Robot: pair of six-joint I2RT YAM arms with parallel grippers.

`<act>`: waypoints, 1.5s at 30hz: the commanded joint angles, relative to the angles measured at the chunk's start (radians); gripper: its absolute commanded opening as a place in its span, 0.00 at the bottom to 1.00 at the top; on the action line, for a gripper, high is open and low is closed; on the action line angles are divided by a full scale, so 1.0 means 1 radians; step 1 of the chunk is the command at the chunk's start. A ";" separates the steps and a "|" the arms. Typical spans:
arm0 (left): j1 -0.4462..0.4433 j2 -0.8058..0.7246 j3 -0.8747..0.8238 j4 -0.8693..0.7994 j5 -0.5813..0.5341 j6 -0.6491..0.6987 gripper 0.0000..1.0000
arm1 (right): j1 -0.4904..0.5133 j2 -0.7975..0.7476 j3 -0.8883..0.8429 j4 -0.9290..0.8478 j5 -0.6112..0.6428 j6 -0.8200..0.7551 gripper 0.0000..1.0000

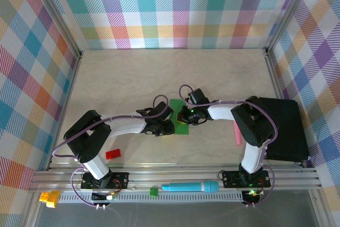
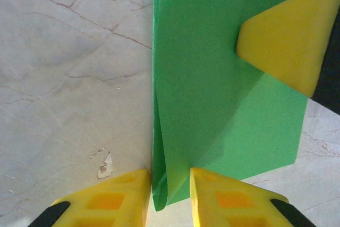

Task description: Fold a paper plane with a square sheet of paper (pick it up from the middle)

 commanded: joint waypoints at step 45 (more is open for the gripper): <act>0.017 0.050 0.016 -0.093 -0.010 0.007 0.16 | -0.005 0.053 0.032 -0.212 0.081 -0.058 0.10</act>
